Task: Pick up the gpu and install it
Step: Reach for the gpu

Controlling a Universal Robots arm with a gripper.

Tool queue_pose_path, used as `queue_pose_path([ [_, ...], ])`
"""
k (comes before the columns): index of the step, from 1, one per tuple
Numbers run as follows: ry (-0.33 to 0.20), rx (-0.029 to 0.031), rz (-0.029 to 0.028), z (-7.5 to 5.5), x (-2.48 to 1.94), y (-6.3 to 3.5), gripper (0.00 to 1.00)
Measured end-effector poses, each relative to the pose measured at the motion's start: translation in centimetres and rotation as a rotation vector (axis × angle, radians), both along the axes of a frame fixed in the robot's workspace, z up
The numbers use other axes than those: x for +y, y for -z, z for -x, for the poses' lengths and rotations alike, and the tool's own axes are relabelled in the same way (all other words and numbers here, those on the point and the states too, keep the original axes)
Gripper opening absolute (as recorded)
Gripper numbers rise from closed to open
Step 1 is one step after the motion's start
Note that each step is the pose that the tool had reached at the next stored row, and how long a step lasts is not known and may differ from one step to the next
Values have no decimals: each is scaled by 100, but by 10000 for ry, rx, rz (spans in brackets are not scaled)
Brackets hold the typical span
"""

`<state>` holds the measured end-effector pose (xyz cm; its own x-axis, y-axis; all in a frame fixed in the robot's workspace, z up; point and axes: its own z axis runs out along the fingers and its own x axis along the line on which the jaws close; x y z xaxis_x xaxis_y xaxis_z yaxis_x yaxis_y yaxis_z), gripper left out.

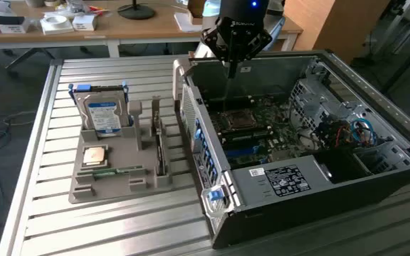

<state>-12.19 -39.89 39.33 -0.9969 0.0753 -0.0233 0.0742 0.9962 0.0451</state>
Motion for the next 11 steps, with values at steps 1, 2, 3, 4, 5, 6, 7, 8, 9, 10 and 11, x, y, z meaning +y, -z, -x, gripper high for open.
queue_pose_path([
  [1, 0, 0, 0, 0, 0, 0, 11],
  [2, 0, 0, 0, 0, 0, 0, 11],
  [3, 0, 0, 0, 0, 0, 0, 11],
  [4, -1, 0, 0, 0, 0, 0, 11],
  [5, -1, -1, 0, 1, 0, 0, 11],
  [6, 1, -2, -1, 4, 0, 1, 11],
  [7, 2, -1, -1, 7, 0, 1, 11],
  [8, 2, -1, -1, 11, 0, 0, 11],
  [9, 0, 0, 0, 14, 0, 0, 11],
  [10, 0, 0, 0, 18, 0, 0, 11],
  [11, 1, -1, 0, 23, 0, 0, 11],
])
